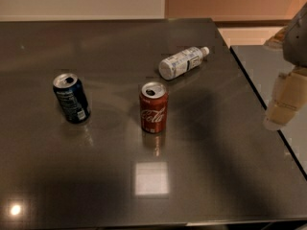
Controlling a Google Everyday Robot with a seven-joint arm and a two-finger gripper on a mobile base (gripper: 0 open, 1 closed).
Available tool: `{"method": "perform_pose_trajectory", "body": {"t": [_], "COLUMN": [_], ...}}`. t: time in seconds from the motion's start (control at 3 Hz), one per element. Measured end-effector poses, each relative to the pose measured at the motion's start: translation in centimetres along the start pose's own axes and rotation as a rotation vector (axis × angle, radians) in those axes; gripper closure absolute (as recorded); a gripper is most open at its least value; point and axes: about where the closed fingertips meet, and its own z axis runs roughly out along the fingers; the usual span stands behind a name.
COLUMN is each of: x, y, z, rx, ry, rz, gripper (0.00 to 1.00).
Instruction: Pick pepsi can
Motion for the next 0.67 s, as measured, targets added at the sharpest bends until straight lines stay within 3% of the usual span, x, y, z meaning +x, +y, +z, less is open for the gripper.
{"method": "perform_pose_trajectory", "body": {"t": [0.33,0.67], "x": [-0.1,-2.2], "y": [0.0,-0.5], "z": [0.0,0.5], "rx": [0.002,-0.009], "ry": [-0.001,-0.048], "rz": [-0.001,-0.033], "gripper": [0.0,0.0]}}
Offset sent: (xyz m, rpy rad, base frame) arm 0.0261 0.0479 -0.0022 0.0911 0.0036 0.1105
